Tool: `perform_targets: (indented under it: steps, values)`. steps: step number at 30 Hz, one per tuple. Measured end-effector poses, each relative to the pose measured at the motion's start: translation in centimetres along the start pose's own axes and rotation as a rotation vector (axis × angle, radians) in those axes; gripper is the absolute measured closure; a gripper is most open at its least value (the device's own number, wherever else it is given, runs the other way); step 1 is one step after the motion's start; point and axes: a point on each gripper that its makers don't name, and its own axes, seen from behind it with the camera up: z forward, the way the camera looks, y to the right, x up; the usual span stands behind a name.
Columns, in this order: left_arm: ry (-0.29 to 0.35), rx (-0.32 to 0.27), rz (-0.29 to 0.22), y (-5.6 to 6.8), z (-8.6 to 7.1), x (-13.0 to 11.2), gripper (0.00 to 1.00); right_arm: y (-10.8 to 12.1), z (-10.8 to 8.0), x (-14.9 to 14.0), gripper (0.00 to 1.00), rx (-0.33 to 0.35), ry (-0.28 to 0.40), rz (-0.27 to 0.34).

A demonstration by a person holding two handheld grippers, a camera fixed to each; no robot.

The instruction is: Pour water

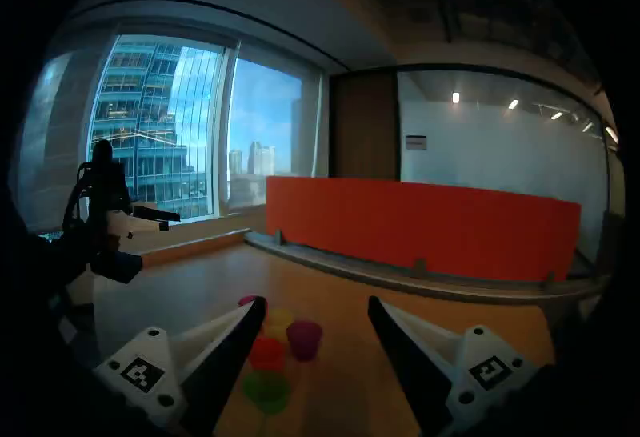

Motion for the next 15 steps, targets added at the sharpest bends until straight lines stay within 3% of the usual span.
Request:
perform_targets:
  steps: [15]
  values:
    - [-0.077, -0.104, 0.038, 2.2, 0.1, -2.8, 0.15, -1.8, -0.3, -2.3, 0.00, 0.072, -0.090, -0.034]
